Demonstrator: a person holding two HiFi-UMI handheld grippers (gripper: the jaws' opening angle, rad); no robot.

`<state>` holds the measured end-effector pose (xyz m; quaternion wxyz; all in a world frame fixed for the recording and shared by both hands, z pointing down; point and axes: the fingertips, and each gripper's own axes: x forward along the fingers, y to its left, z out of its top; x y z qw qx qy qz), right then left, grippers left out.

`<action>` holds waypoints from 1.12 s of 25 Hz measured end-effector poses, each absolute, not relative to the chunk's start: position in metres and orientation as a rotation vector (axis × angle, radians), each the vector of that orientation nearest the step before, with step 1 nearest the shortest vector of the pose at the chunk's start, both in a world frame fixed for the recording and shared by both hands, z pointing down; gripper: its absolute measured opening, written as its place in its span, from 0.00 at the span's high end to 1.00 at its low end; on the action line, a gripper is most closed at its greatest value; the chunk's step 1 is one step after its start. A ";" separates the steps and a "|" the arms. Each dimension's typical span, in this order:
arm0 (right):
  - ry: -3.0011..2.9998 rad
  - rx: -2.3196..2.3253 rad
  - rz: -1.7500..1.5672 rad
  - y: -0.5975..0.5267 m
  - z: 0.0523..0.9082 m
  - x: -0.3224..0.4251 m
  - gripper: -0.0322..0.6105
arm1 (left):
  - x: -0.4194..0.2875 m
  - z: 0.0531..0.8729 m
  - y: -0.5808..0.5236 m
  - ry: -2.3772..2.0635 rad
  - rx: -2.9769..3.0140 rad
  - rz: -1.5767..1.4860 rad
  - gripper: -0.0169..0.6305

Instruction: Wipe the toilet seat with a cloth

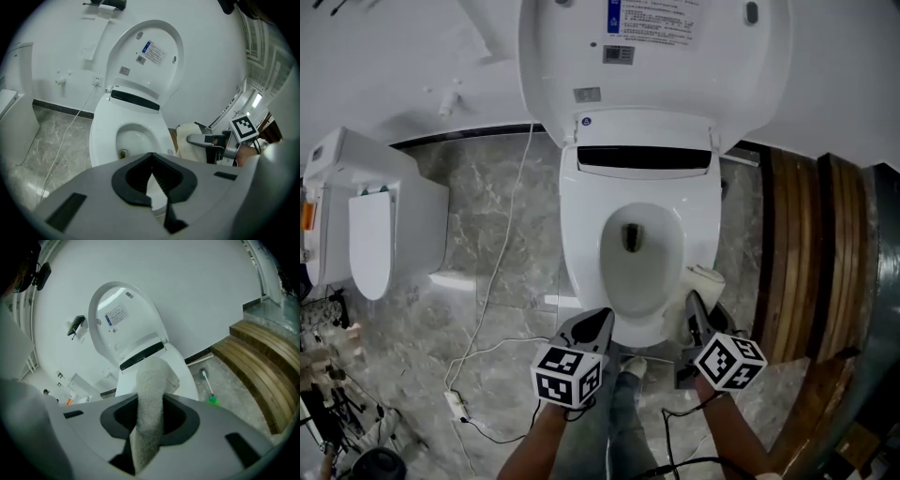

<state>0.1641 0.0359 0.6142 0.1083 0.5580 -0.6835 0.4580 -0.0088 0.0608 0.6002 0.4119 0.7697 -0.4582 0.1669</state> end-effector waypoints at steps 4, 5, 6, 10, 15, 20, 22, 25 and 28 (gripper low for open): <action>-2.013 1.615 1.383 0.073 0.603 0.156 0.79 | -0.009 0.586 0.089 -1.172 1.926 0.418 0.95; -2.022 1.605 1.395 0.081 0.597 0.154 0.79 | -0.009 0.581 0.094 -1.182 1.922 0.416 0.95; -2.036 1.595 1.401 0.089 0.590 0.151 0.79 | -0.009 0.573 0.098 -1.193 1.920 0.411 0.95; -2.088 1.589 1.401 0.114 0.548 0.141 0.79 | -0.004 0.526 0.106 -1.213 1.952 0.380 0.96; -2.154 1.610 1.361 0.129 0.482 0.133 0.79 | 0.003 0.450 0.109 -1.231 2.015 0.315 0.95; -2.183 1.713 1.310 0.138 0.418 0.141 0.79 | 0.008 0.385 0.129 -1.224 2.091 0.328 0.95; -2.191 1.743 1.281 0.141 0.396 0.146 0.79 | 0.010 0.366 0.136 -1.209 2.111 0.335 0.95; -2.213 1.759 1.250 0.141 0.371 0.150 0.79 | 0.018 0.341 0.141 -1.173 2.153 0.341 0.95; -2.218 1.792 1.200 0.138 0.348 0.154 0.79 | 0.024 0.316 0.140 -1.159 2.202 0.338 0.95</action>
